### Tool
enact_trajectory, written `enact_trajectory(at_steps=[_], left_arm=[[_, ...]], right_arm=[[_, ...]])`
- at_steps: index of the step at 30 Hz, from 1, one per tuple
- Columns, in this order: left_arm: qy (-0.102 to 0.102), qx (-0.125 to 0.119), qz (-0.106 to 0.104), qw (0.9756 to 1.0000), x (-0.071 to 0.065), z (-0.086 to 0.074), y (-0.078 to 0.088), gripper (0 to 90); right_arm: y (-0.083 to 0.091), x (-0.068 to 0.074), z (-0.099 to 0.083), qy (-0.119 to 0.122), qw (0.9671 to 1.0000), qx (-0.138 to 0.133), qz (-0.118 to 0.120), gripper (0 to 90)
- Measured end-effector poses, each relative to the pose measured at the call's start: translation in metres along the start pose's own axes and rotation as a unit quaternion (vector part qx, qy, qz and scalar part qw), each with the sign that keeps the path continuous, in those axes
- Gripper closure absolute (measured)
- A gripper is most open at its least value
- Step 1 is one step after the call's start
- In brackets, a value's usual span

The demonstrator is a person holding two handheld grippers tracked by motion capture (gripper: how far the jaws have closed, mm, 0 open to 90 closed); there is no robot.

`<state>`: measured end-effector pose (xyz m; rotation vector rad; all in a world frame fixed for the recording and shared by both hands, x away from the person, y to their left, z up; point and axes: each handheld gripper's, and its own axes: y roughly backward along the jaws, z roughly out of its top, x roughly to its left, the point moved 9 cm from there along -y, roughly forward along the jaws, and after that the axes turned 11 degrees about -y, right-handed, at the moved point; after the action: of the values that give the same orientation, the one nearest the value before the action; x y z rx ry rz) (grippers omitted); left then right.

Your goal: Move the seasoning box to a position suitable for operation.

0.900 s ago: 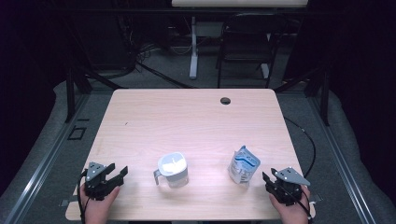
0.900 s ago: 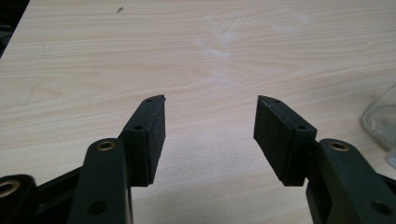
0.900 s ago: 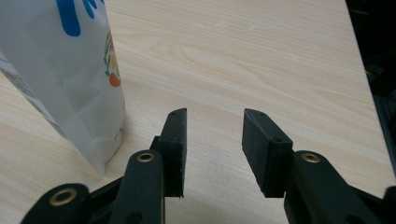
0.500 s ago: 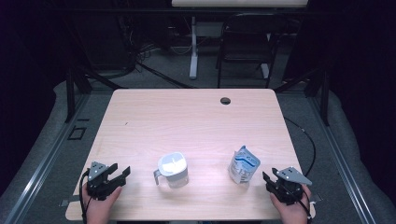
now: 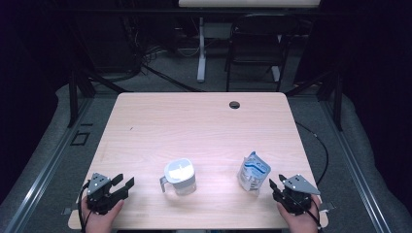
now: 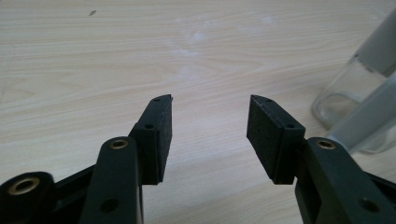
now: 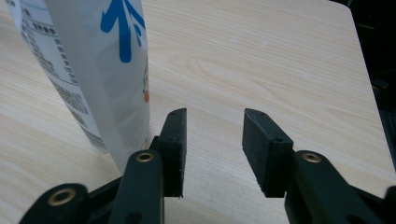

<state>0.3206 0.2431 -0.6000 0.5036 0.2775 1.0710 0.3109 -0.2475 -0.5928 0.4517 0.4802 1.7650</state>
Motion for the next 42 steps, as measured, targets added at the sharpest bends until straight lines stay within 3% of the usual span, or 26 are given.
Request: enact_trajectory(at_steps=[6,12,21,27,32,42], left_arm=[[-0.014,-0.003,-0.01,0.9999,-0.011,0.006,0.001,50.8],[-0.029,-0.014,-0.023,0.9992,-0.028,0.014,0.004,50.3],[-0.068,-0.016,-0.059,0.9958,-0.06,0.02,0.004,49.2],[-0.074,-0.013,-0.072,0.9946,-0.078,0.019,-0.006,49.1],[-0.085,-0.006,-0.075,0.9935,-0.086,0.019,-0.013,48.8],[-0.094,0.006,-0.075,0.9927,-0.093,0.019,-0.028,49.6]], right_arm=[[0.004,-0.004,0.0,-0.002,1.0,0.004,0.001,66.0],[0.004,-0.003,0.0,0.003,1.0,0.004,0.007,59.1],[0.005,-0.005,-0.002,-0.009,0.9999,-0.002,0.005,55.3],[0.006,-0.005,-0.002,-0.01,0.9999,-0.003,0.006,58.9],[0.005,-0.004,-0.003,-0.005,1.0,-0.001,0.005,56.9],[0.006,-0.007,-0.005,-0.023,0.9997,-0.003,0.006,54.3]])
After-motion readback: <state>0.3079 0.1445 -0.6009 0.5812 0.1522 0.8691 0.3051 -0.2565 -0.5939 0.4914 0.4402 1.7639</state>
